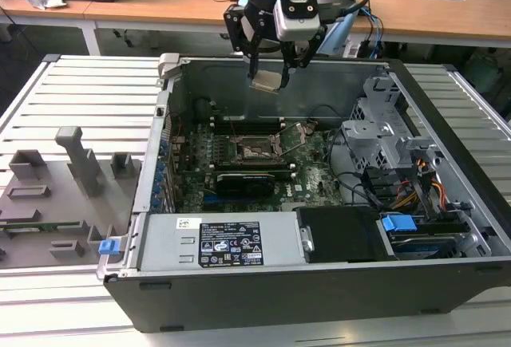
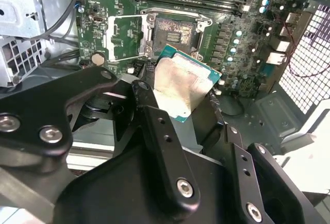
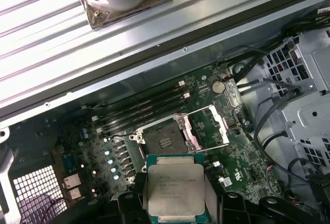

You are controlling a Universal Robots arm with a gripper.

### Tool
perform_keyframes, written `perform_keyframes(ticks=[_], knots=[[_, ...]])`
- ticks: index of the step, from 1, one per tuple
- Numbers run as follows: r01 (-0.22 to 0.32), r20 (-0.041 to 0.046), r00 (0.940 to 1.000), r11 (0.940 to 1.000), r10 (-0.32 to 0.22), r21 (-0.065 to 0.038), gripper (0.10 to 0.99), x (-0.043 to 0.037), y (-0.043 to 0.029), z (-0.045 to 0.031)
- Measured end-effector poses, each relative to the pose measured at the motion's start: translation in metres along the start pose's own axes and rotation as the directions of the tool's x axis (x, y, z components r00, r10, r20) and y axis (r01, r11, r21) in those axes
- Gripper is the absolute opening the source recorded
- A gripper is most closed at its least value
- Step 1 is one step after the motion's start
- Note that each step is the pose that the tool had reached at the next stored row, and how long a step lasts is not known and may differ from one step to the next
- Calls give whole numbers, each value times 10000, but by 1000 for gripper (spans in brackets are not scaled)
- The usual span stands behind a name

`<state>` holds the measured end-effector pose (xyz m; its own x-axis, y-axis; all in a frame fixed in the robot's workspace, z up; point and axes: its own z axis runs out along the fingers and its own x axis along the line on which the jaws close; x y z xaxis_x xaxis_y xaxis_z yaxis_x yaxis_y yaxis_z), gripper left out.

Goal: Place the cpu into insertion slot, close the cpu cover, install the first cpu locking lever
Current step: 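Place the cpu into insertion slot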

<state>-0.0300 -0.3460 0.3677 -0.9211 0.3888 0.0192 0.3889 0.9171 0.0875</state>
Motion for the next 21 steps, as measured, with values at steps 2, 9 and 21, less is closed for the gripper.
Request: perform_keyframes(ticks=[2, 9, 21], knots=[[-159, 14, 9999, 9999, 159, -4, 529, 0, 0, 0], [-479, 42, 9988, 9989, 479, -10, 529, 0, 0, 0], [-1029, 89, 9947, 9947, 1029, -25, 529, 0, 0, 2]])
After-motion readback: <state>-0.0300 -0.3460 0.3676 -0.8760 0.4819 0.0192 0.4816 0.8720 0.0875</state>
